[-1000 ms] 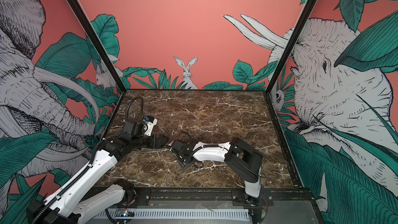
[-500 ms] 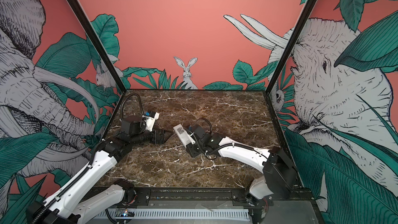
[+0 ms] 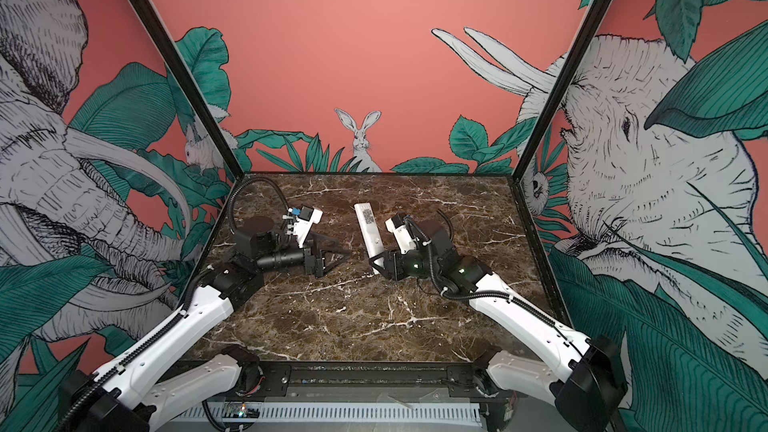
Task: Load the batteries into the remote control
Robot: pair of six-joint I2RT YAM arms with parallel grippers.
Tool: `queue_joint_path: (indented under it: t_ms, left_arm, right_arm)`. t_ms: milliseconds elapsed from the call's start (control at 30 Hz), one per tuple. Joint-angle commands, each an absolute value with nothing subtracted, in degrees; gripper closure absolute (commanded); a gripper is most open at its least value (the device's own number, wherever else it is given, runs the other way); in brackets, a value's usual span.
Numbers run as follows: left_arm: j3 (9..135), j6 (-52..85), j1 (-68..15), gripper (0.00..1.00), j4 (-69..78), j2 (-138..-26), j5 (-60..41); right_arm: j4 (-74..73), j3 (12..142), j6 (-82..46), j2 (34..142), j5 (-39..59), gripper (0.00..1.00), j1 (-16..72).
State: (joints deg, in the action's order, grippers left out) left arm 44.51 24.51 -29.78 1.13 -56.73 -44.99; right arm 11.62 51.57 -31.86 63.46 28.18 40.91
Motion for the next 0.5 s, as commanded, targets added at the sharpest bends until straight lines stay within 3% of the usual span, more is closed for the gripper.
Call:
queue_joint_path:
  t_ms: [0, 467]
  left_arm:
    - [43.48, 27.90, -30.14, 0.00, 10.51, -57.45, -48.84]
    - [44.47, 42.70, -30.32, 0.01, 39.52, -66.49, -58.45]
  right_arm:
    - [2.81, 51.23, -36.36, 62.00, 36.13, 0.66, 40.84]
    - [-10.77, 48.16, -44.25, 57.32, 45.26, 0.67, 40.79]
